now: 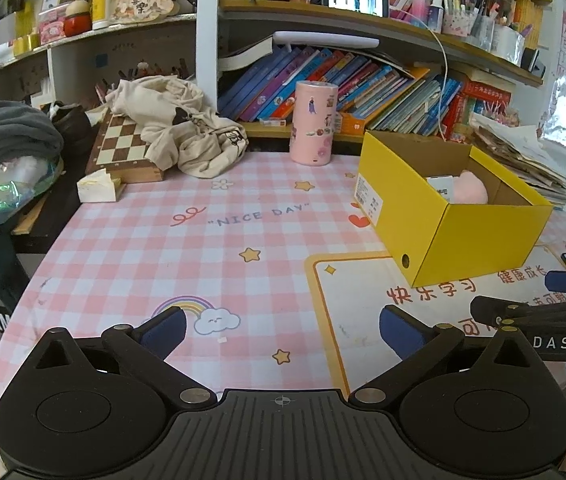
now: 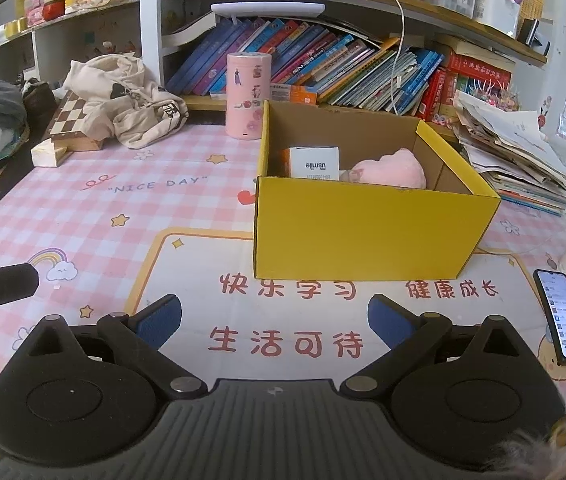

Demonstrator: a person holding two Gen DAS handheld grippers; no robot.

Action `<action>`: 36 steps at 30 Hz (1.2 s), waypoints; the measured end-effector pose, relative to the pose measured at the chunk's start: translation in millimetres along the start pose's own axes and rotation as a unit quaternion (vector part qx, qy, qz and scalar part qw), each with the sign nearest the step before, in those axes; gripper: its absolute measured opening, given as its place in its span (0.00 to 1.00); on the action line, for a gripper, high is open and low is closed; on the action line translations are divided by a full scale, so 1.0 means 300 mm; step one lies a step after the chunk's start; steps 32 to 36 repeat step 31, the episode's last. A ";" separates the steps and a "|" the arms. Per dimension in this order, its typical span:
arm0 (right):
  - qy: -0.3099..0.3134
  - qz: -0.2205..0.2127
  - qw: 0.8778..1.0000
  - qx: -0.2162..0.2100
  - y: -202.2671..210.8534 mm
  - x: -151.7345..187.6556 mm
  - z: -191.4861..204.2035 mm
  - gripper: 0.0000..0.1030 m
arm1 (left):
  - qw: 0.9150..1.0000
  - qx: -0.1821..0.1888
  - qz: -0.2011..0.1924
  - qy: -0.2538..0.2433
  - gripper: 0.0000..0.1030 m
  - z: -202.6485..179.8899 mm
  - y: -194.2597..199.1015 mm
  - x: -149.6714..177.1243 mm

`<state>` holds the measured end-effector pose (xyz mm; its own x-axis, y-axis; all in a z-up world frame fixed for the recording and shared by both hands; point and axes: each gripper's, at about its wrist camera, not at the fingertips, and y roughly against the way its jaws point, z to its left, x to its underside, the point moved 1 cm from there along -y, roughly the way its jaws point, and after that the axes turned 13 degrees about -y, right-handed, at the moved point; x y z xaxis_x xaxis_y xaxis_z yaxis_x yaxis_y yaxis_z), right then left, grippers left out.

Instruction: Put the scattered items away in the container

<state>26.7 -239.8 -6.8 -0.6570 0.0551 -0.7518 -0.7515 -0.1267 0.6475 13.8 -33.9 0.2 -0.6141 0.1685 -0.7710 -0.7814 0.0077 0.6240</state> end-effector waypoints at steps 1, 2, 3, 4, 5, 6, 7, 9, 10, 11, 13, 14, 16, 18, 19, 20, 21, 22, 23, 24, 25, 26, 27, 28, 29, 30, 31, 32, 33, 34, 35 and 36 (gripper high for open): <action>-0.001 0.000 1.000 0.000 -0.001 0.000 -0.001 0.98 | 1.000 -0.001 0.002 -0.001 1.00 -0.001 -0.002 -0.001; -0.001 0.000 1.000 0.001 -0.002 -0.001 -0.001 0.98 | 1.000 -0.002 0.004 -0.002 1.00 -0.002 -0.004 -0.002; -0.001 0.001 1.000 0.001 -0.003 -0.002 -0.002 0.98 | 1.000 -0.002 0.005 -0.003 1.00 -0.003 -0.005 -0.003; -0.001 0.001 1.000 0.001 -0.004 -0.003 -0.003 0.98 | 1.000 -0.002 0.005 -0.004 1.00 -0.003 -0.006 -0.004; -0.001 0.001 1.000 0.000 -0.005 -0.005 -0.004 0.98 | 1.000 -0.001 0.005 -0.004 1.00 -0.004 -0.007 -0.005; 0.000 0.001 1.000 0.000 -0.005 -0.006 -0.005 0.98 | 1.000 0.000 0.006 -0.004 1.00 -0.004 -0.008 -0.006; 0.000 0.000 1.000 0.000 -0.006 -0.007 -0.006 0.98 | 1.000 0.002 0.006 -0.003 1.00 -0.004 -0.008 -0.006; 0.000 0.000 1.000 0.001 -0.007 -0.008 -0.008 0.98 | 1.000 0.005 0.005 -0.002 1.00 -0.004 -0.010 -0.008; -0.001 0.000 1.000 0.001 -0.008 -0.009 -0.009 0.98 | 1.000 0.006 0.005 -0.002 1.00 -0.004 -0.011 -0.008; -0.001 0.000 1.000 0.001 -0.008 -0.009 -0.010 0.98 | 1.000 0.006 0.006 -0.002 1.00 -0.004 -0.012 -0.009; -0.001 0.000 1.000 0.001 -0.009 -0.010 -0.011 0.98 | 1.000 0.006 0.006 -0.003 1.00 -0.005 -0.013 -0.010; -0.001 0.000 1.000 0.001 -0.010 -0.011 -0.011 0.98 | 1.000 0.006 0.007 -0.003 1.00 -0.005 -0.014 -0.010; -0.001 0.001 1.000 0.001 -0.011 -0.012 -0.014 0.98 | 1.000 0.005 0.007 -0.004 1.00 -0.005 -0.015 -0.011; -0.001 0.001 1.000 0.001 -0.012 -0.013 -0.015 0.98 | 1.000 0.005 0.008 -0.003 1.00 -0.005 -0.017 -0.012; -0.001 0.001 1.000 0.001 -0.012 -0.013 -0.015 0.98 | 1.000 0.005 0.009 -0.002 1.00 -0.005 -0.018 -0.012; -0.001 0.002 1.000 0.001 -0.012 -0.013 -0.015 0.98 | 1.000 0.005 0.009 -0.002 1.00 -0.004 -0.019 -0.012; -0.001 0.002 1.000 0.001 -0.013 -0.013 -0.016 0.98 | 1.000 0.005 0.009 -0.002 1.00 -0.004 -0.019 -0.012; -0.002 0.002 1.000 0.001 -0.013 -0.014 -0.016 0.98 | 1.000 0.005 0.008 -0.002 1.00 -0.004 -0.019 -0.012; -0.002 0.002 1.000 0.001 -0.013 -0.014 -0.015 0.98 | 1.000 0.006 0.008 -0.001 1.00 -0.004 -0.018 -0.012; -0.002 0.002 1.000 0.003 -0.011 -0.011 -0.009 0.98 | 1.000 0.006 0.007 -0.001 1.00 -0.004 -0.018 -0.012; -0.003 0.002 1.000 0.003 -0.010 -0.009 -0.006 0.98 | 1.000 0.008 0.005 0.001 1.00 -0.004 -0.017 -0.012; -0.003 0.002 1.000 0.003 -0.010 -0.009 -0.006 0.98 | 1.000 0.010 0.003 0.002 1.00 -0.004 -0.016 -0.011; -0.003 0.003 1.000 0.004 -0.011 -0.009 -0.006 0.98 | 1.000 0.013 0.000 0.003 1.00 -0.005 -0.015 -0.011; -0.002 0.004 1.000 0.003 -0.012 -0.009 -0.006 0.98 | 1.000 0.015 -0.003 0.004 1.00 -0.005 -0.013 -0.012; -0.002 0.005 1.000 0.002 -0.013 -0.008 -0.006 0.98 | 1.000 0.017 -0.005 0.004 1.00 -0.007 -0.013 -0.012; -0.002 0.006 1.000 0.002 -0.013 -0.008 -0.007 0.98 | 1.000 0.018 -0.006 0.004 1.00 -0.009 -0.013 -0.014; -0.001 0.008 1.000 0.000 -0.015 -0.008 -0.007 0.98 | 1.000 0.018 -0.006 0.004 1.00 -0.011 -0.013 -0.016; -0.001 0.008 1.000 0.000 -0.015 -0.008 -0.007 0.98 | 1.000 0.018 -0.006 0.004 1.00 -0.011 -0.013 -0.016; -0.001 0.008 1.000 0.000 -0.015 -0.008 -0.007 0.98 | 1.000 0.018 -0.006 0.004 1.00 -0.011 -0.013 -0.016; -0.001 0.008 1.000 0.000 -0.015 -0.008 -0.007 0.98 | 1.000 0.018 -0.006 0.004 1.00 -0.011 -0.013 -0.016; -0.001 0.008 1.000 0.000 -0.015 -0.008 -0.007 0.98 | 1.000 0.018 -0.006 0.004 1.00 -0.011 -0.013 -0.016; -0.001 0.008 1.000 0.000 -0.015 -0.008 -0.007 0.98 | 1.000 0.018 -0.006 0.004 1.00 -0.011 -0.013 -0.016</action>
